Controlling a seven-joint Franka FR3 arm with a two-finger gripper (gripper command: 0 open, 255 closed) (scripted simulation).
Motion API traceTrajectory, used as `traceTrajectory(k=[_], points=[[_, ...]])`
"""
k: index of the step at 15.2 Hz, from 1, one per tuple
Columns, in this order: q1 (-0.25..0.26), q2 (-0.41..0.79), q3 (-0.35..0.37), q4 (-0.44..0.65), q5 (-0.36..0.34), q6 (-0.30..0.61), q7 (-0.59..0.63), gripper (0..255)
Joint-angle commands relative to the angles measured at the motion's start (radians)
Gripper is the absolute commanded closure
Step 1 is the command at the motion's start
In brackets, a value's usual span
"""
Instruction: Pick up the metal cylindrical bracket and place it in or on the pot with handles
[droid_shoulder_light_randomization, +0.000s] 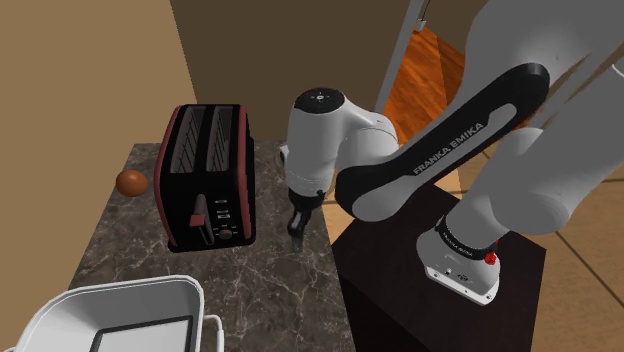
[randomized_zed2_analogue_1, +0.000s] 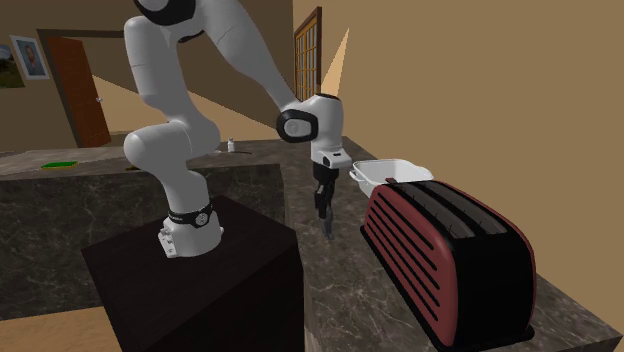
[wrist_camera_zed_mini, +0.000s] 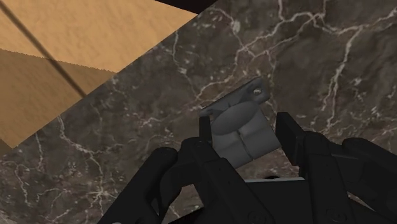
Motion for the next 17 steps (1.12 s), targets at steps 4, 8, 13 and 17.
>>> traceTrajectory(k=[4, 8, 13, 17], points=[[0.017, -0.075, -0.016, 0.019, 0.047, -0.088, -0.038, 255], [0.028, -0.129, -0.031, 0.036, 0.071, -0.157, -0.057, 255], [0.038, -0.189, -0.050, 0.064, 0.089, -0.242, -0.074, 255], [0.044, -0.230, -0.064, 0.090, 0.097, -0.308, -0.084, 255]])
